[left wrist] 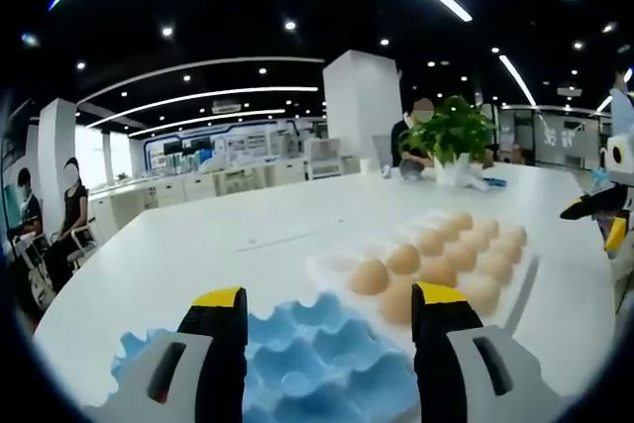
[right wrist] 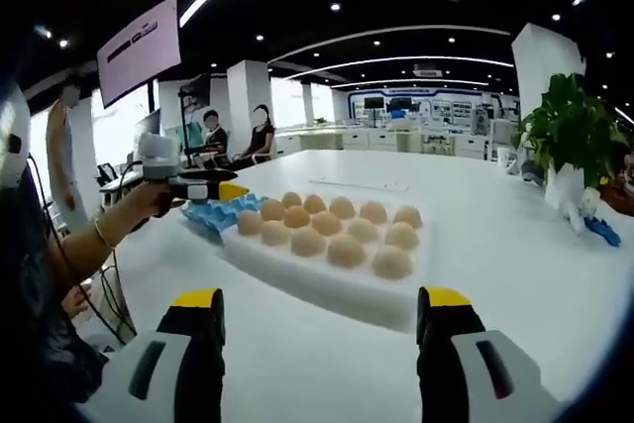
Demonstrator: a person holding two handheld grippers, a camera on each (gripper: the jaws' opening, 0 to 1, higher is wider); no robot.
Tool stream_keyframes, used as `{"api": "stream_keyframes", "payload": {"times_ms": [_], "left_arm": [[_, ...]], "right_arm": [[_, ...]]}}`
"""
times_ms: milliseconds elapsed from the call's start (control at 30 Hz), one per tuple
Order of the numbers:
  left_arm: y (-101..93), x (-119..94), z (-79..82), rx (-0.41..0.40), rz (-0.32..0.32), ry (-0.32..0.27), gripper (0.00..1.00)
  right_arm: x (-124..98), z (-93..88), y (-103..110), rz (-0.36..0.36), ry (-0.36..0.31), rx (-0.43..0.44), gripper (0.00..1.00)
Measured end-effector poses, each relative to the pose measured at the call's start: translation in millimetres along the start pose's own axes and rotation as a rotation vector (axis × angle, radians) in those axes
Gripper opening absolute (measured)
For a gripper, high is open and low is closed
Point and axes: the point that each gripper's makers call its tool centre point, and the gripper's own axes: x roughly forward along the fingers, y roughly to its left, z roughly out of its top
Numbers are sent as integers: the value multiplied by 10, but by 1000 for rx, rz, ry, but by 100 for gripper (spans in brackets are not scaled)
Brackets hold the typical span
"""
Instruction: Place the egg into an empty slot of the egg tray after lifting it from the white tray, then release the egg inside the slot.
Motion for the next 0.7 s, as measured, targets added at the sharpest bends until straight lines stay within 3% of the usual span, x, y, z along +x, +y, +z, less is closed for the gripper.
{"api": "stream_keyframes", "payload": {"times_ms": [100, 467, 700], "left_arm": [[-63, -52, 7, 8, -3, 1, 68], [-229, -140, 59, 32, -19, 1, 68], [-184, -85, 30, 18, -29, 10, 67]], "right_arm": [[42, 55, 36, 31, -13, -52, 83], [101, 77, -91, 54, -11, -44, 84], [96, 67, -60, 68, -8, -44, 84]]}}
